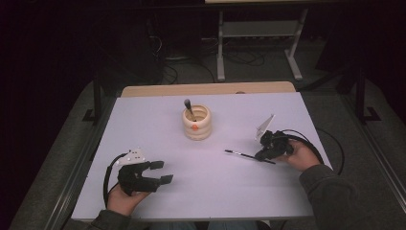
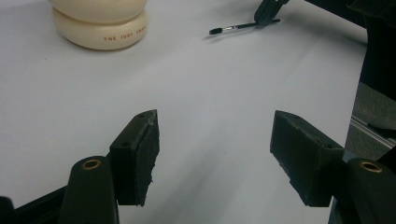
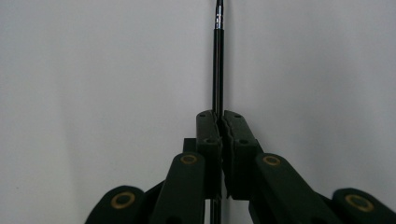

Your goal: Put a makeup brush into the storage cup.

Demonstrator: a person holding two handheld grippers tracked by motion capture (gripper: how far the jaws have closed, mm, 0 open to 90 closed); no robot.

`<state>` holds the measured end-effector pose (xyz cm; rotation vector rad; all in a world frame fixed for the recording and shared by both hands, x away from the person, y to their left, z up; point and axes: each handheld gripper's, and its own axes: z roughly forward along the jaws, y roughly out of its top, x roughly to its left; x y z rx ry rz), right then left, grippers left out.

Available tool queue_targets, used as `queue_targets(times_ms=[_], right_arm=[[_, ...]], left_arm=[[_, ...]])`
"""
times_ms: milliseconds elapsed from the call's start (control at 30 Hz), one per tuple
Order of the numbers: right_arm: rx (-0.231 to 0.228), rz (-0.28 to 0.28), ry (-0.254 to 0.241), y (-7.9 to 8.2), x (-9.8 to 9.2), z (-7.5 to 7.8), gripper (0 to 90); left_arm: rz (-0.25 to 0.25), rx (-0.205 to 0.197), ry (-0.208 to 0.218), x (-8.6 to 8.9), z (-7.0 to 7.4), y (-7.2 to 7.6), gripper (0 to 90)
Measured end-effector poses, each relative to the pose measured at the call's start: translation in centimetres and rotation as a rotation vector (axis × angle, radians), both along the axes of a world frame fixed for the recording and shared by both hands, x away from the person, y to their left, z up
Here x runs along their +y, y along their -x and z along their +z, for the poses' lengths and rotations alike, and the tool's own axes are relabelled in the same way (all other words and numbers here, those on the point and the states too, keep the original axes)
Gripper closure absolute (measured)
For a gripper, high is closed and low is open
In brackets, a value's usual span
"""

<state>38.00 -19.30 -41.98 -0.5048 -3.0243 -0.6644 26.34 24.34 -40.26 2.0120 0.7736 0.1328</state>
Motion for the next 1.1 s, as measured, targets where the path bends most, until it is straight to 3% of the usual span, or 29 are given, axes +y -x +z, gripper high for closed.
queue_targets(times_ms=[233,567,767,1100], right_arm=[[-0.023,-0.003,-0.050,0.5,0.0,1.1,85.2],[-0.050,-0.008,-0.168,1.6,0.3,3.3,85.2],[-0.066,-0.008,-0.194,3.0,1.0,4.8,85.2],[-0.108,0.042,-0.244,4.4,3.3,8.5,85.2]], left_arm=[[-0.005,0.000,-0.001,-0.1,0.1,0.0,32.3],[-0.030,-0.002,0.010,-0.8,0.4,-0.1,32.6],[-0.055,-0.011,0.023,-1.6,1.0,-0.2,33.3],[-0.090,-0.030,0.042,-2.5,2.5,-0.6,34.0]])
